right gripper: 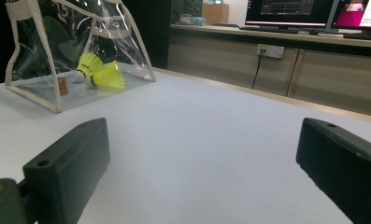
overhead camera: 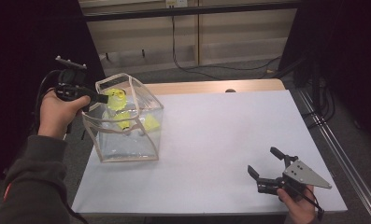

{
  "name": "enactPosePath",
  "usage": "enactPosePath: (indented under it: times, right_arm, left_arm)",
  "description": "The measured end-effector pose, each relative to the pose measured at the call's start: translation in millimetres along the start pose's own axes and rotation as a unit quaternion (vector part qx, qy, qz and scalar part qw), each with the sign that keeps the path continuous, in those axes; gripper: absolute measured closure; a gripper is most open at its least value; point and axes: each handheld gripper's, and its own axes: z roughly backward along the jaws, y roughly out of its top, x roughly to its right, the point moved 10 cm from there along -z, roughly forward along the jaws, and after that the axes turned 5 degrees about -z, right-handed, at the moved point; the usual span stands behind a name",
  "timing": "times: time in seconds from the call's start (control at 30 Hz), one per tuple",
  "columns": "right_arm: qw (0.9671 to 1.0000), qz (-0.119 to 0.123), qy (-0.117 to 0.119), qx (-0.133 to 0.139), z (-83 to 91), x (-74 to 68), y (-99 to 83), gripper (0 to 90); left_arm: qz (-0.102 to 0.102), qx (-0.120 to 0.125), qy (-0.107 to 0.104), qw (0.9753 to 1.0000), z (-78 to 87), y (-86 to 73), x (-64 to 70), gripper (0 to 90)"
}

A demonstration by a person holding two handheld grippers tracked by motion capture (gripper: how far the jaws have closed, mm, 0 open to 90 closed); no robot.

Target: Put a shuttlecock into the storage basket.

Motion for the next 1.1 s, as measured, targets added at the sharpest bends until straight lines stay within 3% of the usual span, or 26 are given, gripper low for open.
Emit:
enactPosePath:
  times: [1.1]
  right_arm:
    - [1.0000,0.002,0.002,0.000,-0.8,-0.5,-0.1,2.7]
  left_arm:
    - [-0.003,-0.032,0.008,0.9995,-26.1,-15.5,-3.2,90.0]
